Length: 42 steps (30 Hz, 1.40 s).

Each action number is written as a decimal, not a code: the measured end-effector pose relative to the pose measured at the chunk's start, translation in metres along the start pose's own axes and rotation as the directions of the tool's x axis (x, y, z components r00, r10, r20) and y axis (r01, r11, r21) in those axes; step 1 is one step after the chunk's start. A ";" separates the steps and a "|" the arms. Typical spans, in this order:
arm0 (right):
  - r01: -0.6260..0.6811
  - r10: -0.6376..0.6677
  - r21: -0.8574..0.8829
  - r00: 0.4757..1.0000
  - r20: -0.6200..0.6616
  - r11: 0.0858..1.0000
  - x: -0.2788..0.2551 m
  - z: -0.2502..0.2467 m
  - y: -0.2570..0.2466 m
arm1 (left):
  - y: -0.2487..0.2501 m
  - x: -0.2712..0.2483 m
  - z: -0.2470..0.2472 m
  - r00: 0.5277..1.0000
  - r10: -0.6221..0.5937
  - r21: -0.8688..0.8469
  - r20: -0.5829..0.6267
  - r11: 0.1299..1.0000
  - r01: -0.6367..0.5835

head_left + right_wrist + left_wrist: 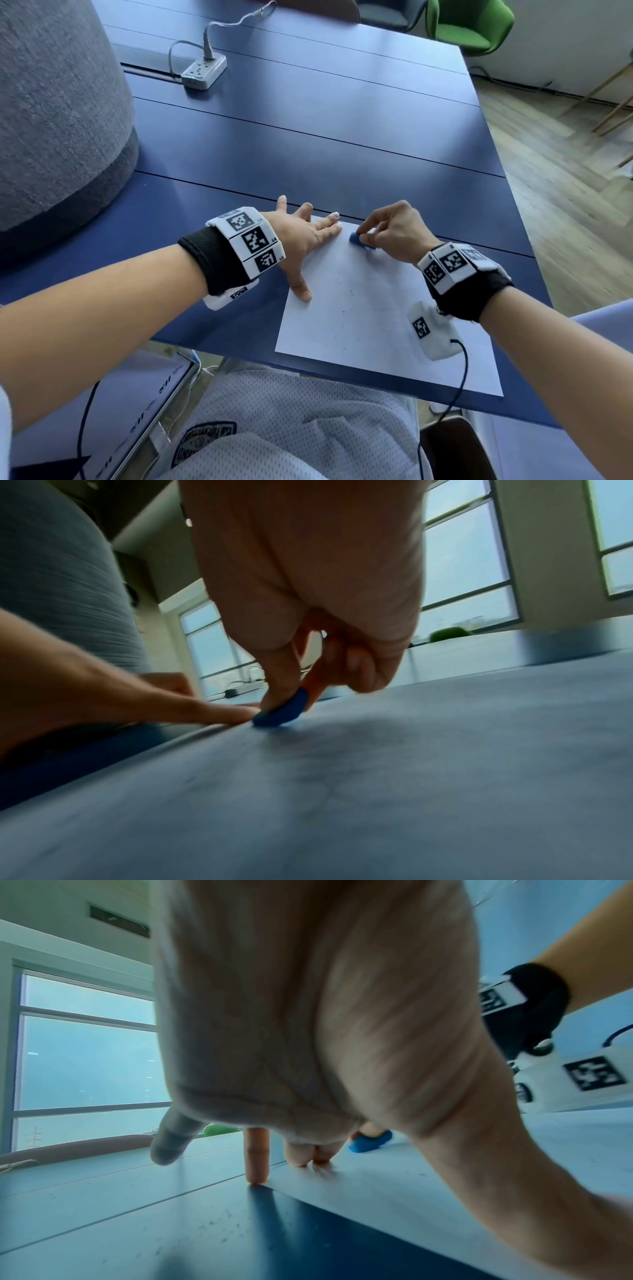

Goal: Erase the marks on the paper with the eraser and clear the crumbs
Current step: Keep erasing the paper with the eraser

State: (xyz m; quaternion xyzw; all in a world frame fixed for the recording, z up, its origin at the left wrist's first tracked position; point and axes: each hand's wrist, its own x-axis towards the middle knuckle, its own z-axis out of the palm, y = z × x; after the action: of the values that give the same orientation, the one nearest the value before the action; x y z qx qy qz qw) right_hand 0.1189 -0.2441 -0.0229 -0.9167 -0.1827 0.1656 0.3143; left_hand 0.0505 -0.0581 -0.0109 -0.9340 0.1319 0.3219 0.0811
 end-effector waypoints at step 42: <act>0.203 -0.174 -0.091 0.952 0.250 0.975 -0.064 0.017 0.002 | 0.000 0.001 -0.001 1.000 -0.009 0.022 0.013 1.000 0.009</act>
State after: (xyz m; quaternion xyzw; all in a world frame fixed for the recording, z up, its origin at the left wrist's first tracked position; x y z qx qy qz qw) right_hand 0.0561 -0.2646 -0.0246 -0.8849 -0.3155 0.2338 0.2503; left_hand 0.0515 -0.0589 -0.0104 -0.9315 0.1306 0.3262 0.0936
